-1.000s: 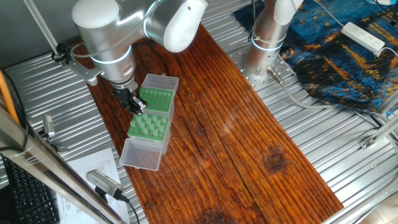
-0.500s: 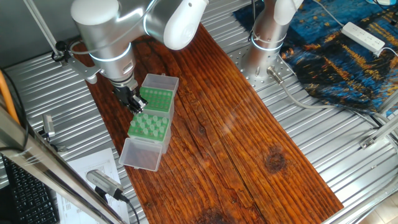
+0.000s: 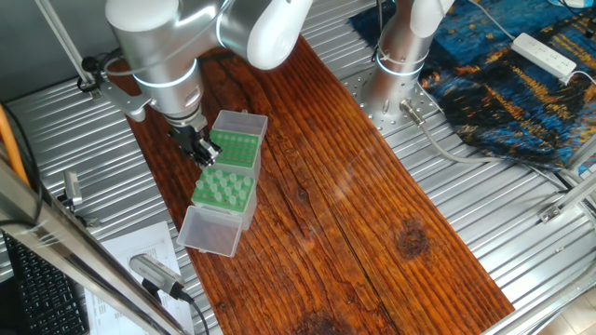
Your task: Transfer all large pipette tips from one holder to another
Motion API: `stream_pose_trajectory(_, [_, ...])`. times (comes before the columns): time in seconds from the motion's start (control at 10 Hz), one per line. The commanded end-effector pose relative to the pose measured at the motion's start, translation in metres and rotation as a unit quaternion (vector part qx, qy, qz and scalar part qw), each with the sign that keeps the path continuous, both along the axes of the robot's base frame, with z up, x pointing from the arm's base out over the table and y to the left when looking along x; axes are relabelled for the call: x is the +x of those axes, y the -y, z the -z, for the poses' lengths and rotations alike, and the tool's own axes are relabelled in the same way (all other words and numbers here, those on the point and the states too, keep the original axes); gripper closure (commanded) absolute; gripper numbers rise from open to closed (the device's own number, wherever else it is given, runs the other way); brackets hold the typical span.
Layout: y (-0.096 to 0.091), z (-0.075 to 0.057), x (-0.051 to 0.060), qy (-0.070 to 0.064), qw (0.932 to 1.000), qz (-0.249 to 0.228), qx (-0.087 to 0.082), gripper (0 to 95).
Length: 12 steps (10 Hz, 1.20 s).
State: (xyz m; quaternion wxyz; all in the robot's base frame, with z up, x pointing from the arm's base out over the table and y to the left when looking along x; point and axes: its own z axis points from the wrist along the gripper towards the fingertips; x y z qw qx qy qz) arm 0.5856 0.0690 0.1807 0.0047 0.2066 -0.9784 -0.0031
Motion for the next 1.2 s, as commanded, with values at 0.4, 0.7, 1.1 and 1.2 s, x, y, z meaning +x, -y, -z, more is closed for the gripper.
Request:
stream_pose_trajectory(0.4, [0.006,-0.009,-0.001,0.0,1.0,-0.005,0.006,95.0])
stream_pose_trajectory(0.7, [0.005,-0.014,-0.002,-0.003,1.0,-0.006,0.004,95.0])
stream_pose_trajectory(1.1, [0.003,-0.021,0.0,-0.008,0.9999,-0.007,0.003,95.0])
stream_pose_trajectory(1.2, [0.004,-0.023,0.0,-0.009,0.9999,-0.008,0.003,95.0])
